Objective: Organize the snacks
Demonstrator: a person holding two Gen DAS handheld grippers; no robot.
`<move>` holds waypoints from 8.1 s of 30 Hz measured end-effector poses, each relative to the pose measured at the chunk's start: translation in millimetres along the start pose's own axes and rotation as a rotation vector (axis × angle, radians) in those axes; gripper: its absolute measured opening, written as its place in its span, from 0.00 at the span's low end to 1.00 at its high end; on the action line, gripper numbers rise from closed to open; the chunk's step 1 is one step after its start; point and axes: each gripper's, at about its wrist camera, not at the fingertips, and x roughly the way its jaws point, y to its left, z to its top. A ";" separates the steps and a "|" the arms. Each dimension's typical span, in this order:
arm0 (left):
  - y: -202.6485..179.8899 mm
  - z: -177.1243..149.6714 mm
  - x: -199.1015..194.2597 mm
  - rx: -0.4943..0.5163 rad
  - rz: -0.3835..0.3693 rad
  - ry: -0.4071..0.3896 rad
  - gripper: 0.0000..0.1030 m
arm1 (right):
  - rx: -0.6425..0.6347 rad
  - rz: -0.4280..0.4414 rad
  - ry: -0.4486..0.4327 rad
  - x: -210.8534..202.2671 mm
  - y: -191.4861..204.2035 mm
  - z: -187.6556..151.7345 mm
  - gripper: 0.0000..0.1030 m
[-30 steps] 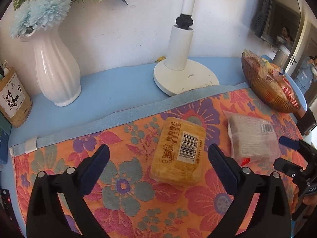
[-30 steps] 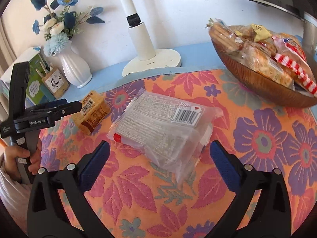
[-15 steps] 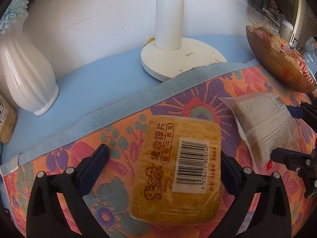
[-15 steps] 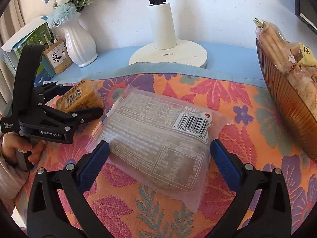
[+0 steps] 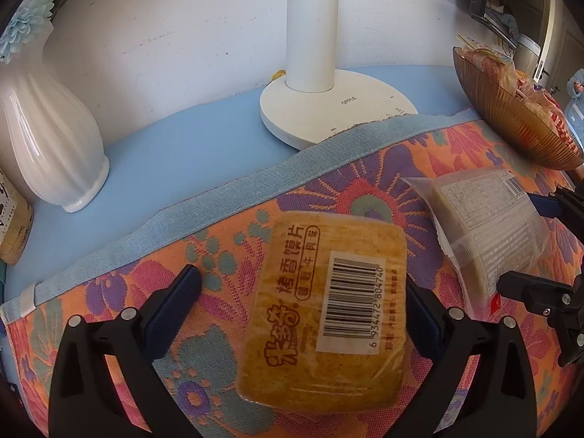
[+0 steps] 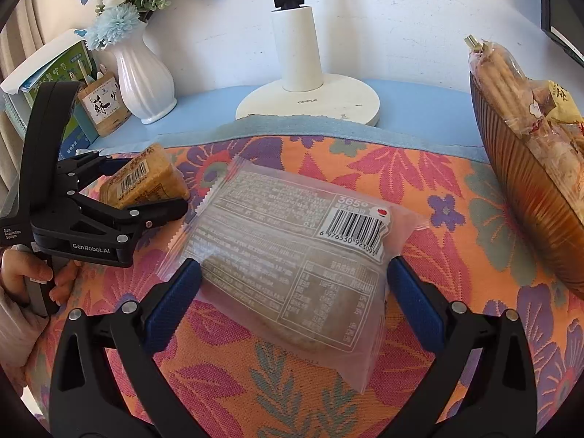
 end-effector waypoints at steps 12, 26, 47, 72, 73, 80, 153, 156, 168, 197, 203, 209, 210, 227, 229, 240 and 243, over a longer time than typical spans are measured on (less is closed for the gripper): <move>-2.1 0.8 0.6 0.001 0.002 0.002 0.95 | 0.013 0.012 0.000 0.1 -2.8 -0.8 0.97; -0.5 -2.0 -7.7 0.006 -0.022 -0.051 0.67 | 0.000 0.033 0.022 2.1 -3.3 -1.2 0.97; 12.4 -3.6 -28.6 -0.053 0.081 -0.148 0.53 | 0.084 0.156 -0.427 -74.1 -6.7 -25.0 0.25; 11.4 -1.1 -20.0 -0.061 0.036 -0.113 0.52 | -0.057 0.047 -0.042 -14.3 8.6 -6.6 0.55; 11.6 -1.4 -22.1 -0.063 0.047 -0.125 0.52 | -0.025 0.063 -0.071 -17.3 5.6 -6.6 0.44; 4.8 -5.2 -47.3 -0.038 0.095 -0.265 0.52 | 0.151 0.184 -0.261 -56.0 -6.2 -12.4 0.21; -188.4 36.7 -17.4 -0.010 0.009 -0.225 0.95 | 0.418 -0.474 -0.197 -104.6 -136.9 -63.2 0.97; -190.2 36.9 -17.5 -0.003 0.018 -0.226 0.95 | 0.424 -0.470 -0.191 -103.9 -138.7 -63.2 0.97; -190.7 37.4 -14.9 -0.002 0.015 -0.214 0.95 | 0.428 -0.470 -0.179 -102.3 -139.5 -62.9 0.97; -189.0 38.5 -12.4 -0.008 0.026 -0.202 0.95 | 0.427 -0.474 -0.158 -98.8 -142.3 -62.2 0.97; -188.9 38.6 -12.4 -0.007 0.026 -0.203 0.95 | 0.427 -0.473 -0.157 -98.4 -142.5 -62.1 0.97; -188.9 38.6 -12.5 -0.008 0.026 -0.203 0.95 | 0.427 -0.474 -0.156 -98.1 -142.4 -62.2 0.97; -188.9 38.7 -12.3 -0.008 0.026 -0.202 0.95 | 0.427 -0.475 -0.156 -97.9 -142.1 -62.6 0.97; -188.5 39.1 -11.5 -0.007 0.026 -0.201 0.95 | 0.427 -0.474 -0.154 -97.5 -142.4 -62.1 0.97; -188.4 39.2 -11.3 -0.006 0.026 -0.201 0.95 | 0.428 -0.473 -0.153 -97.1 -142.7 -62.4 0.97; -187.9 39.5 -11.2 -0.006 0.025 -0.199 0.95 | 0.429 -0.471 -0.151 -96.6 -142.7 -62.9 0.97; -188.1 39.7 -11.2 -0.006 0.024 -0.197 0.95 | 0.430 -0.471 -0.150 -96.7 -142.6 -62.8 0.97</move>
